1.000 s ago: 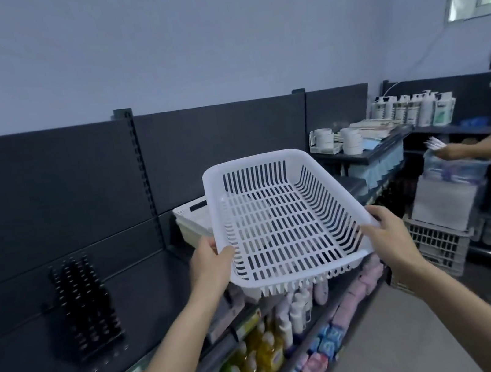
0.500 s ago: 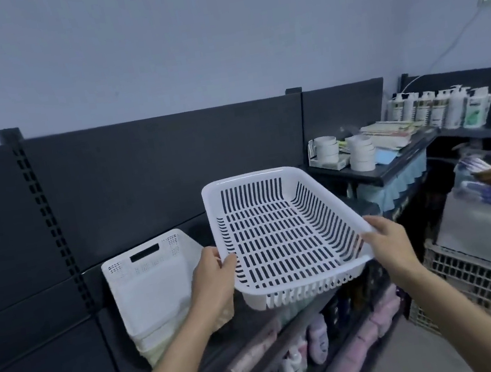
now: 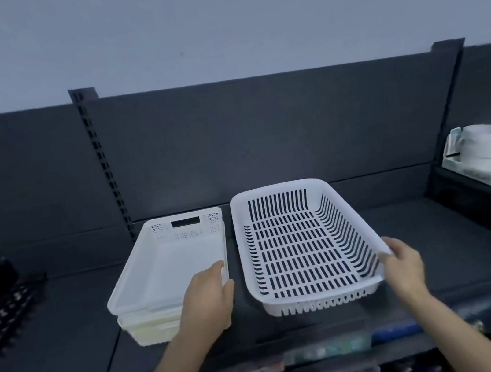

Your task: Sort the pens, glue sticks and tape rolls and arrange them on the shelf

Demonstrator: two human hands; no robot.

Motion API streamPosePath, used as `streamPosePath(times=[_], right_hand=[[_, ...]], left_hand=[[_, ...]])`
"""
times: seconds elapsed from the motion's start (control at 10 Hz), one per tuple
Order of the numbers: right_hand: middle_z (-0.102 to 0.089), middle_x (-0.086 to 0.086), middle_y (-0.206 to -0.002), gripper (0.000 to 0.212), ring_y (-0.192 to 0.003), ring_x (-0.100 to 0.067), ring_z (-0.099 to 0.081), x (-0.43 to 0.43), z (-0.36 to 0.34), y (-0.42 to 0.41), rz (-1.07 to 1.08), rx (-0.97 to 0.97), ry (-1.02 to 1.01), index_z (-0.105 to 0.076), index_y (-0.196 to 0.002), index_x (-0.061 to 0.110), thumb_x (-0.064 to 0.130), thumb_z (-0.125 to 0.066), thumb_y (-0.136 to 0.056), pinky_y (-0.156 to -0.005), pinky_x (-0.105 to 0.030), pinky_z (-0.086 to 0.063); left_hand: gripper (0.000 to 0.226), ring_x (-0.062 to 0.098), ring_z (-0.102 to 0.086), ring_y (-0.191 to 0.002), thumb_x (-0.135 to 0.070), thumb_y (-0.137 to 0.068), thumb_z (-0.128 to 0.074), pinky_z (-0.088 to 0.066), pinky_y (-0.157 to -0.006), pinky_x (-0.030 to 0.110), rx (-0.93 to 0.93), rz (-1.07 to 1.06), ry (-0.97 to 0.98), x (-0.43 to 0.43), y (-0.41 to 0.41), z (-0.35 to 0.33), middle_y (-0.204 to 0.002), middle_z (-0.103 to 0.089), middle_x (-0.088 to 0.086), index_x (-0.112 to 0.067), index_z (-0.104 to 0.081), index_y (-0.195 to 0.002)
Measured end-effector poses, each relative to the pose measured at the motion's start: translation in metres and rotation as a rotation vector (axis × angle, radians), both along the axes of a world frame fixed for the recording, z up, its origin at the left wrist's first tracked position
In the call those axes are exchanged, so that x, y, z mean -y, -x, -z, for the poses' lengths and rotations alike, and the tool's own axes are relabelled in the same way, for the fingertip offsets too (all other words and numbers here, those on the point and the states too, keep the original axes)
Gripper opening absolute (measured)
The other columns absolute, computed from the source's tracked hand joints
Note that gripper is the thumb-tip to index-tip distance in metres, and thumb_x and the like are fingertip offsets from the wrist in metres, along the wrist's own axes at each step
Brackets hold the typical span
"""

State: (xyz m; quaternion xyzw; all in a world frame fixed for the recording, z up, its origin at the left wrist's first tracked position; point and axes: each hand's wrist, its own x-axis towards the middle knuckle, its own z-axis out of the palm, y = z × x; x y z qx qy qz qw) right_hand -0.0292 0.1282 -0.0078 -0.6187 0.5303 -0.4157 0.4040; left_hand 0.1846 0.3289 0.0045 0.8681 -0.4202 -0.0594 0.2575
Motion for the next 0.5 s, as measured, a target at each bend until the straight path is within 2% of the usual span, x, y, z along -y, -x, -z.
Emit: streamPosePath(times=[0.1,0.2,0.3,0.4,0.5], right_hand=[[-0.057,-0.01,-0.096,0.034,-0.083,-0.023,-0.051,0.002,0.017,-0.006,-0.044,0.01,-0.051,-0.057,-0.119,0.0,-0.005,-0.041,-0.09,-0.073,-0.032,-0.041],[-0.058,-0.013,-0.101,0.034,-0.085,-0.022,-0.049,-0.001,0.029,-0.006,-0.054,0.022,-0.085,-0.054,-0.121,-0.001,-0.005,-0.04,-0.091,-0.072,-0.029,-0.037],[-0.059,-0.018,-0.109,0.033,-0.084,-0.022,-0.049,-0.001,0.034,-0.006,-0.067,0.012,-0.079,-0.053,-0.122,-0.001,-0.003,-0.041,-0.092,-0.067,-0.03,-0.037],[-0.057,-0.021,-0.122,0.035,-0.097,-0.029,-0.054,-0.009,0.026,-0.001,-0.087,-0.032,-0.095,-0.048,-0.128,-0.001,0.005,-0.047,-0.093,-0.084,-0.037,-0.042],[-0.05,-0.019,-0.135,0.042,-0.123,-0.032,-0.049,-0.018,0.016,0.008,-0.077,-0.073,-0.019,-0.045,-0.133,-0.002,0.011,-0.05,-0.093,-0.103,-0.039,-0.036]], left_hand=[[0.029,0.027,-0.057,-0.094,-0.015,-0.094,-0.037,-0.042,-0.082,0.032,0.17,0.018,0.026,-0.001,0.005,0.007,-0.097,-0.065,0.009,-0.007,-0.055,-0.115],[0.027,0.022,-0.051,-0.081,-0.016,-0.093,-0.036,-0.04,-0.091,0.033,0.251,0.03,-0.058,-0.004,0.01,0.009,-0.09,-0.063,0.004,-0.013,-0.053,-0.114],[0.037,0.021,-0.048,-0.111,-0.019,-0.095,-0.036,-0.023,-0.112,0.036,0.262,0.025,-0.164,-0.008,0.017,0.006,-0.116,-0.057,0.002,-0.014,-0.041,-0.131],[0.045,0.019,-0.036,-0.128,-0.019,-0.096,-0.036,-0.013,-0.117,0.033,0.252,0.047,-0.131,-0.021,0.026,-0.001,-0.136,-0.044,0.001,-0.016,-0.032,-0.14],[0.046,0.017,-0.031,-0.132,-0.022,-0.097,-0.038,-0.016,-0.114,0.027,0.227,0.05,-0.019,-0.043,0.028,-0.005,-0.142,-0.039,-0.001,-0.017,-0.031,-0.142]])
